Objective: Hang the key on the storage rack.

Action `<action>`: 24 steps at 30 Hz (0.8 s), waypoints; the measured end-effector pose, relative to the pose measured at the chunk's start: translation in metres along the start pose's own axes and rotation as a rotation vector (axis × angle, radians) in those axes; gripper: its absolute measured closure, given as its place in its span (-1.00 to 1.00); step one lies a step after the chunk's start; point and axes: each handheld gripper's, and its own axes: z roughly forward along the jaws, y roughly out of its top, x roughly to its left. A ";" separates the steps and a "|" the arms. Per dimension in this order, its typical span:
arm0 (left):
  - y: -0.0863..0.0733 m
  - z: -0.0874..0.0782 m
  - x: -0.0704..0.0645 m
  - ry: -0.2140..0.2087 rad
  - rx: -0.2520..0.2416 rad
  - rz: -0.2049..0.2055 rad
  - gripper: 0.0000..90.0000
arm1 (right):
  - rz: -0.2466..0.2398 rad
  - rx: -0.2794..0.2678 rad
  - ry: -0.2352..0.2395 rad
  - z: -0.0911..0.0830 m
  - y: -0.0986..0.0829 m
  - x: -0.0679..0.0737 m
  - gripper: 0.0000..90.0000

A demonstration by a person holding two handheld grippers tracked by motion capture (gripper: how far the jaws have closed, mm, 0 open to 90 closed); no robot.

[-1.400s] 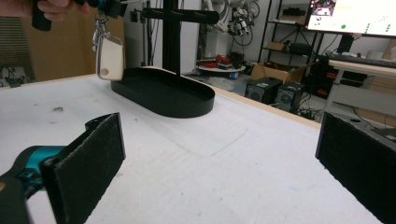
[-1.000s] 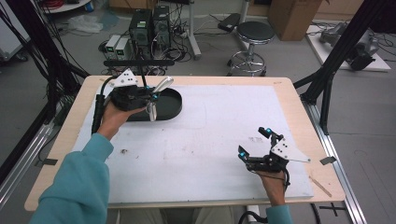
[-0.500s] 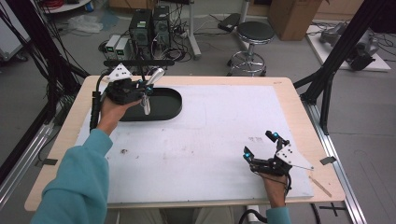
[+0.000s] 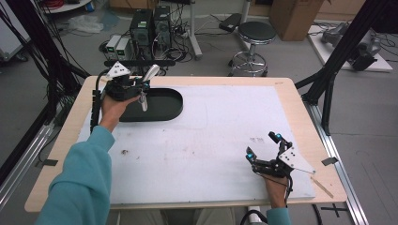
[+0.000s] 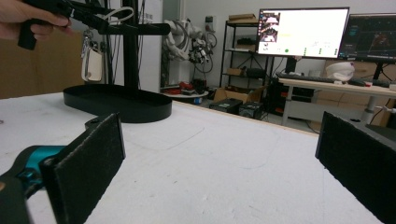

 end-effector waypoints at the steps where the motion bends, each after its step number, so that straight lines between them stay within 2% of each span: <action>1: -0.001 0.001 0.002 0.001 0.003 -0.001 0.65 | -0.001 -0.001 0.000 0.000 0.000 0.000 -0.98; 9: -0.006 0.007 0.007 0.024 0.003 -0.024 0.65 | 0.007 0.009 -0.010 0.002 -0.002 -0.003 -0.98; 14: -0.009 0.007 0.012 0.026 0.007 -0.037 0.65 | 0.001 0.011 -0.010 0.003 -0.002 -0.004 -0.99; 24: -0.014 0.008 0.022 0.032 -0.015 -0.067 0.65 | 0.009 0.012 -0.011 0.002 -0.003 -0.004 -0.99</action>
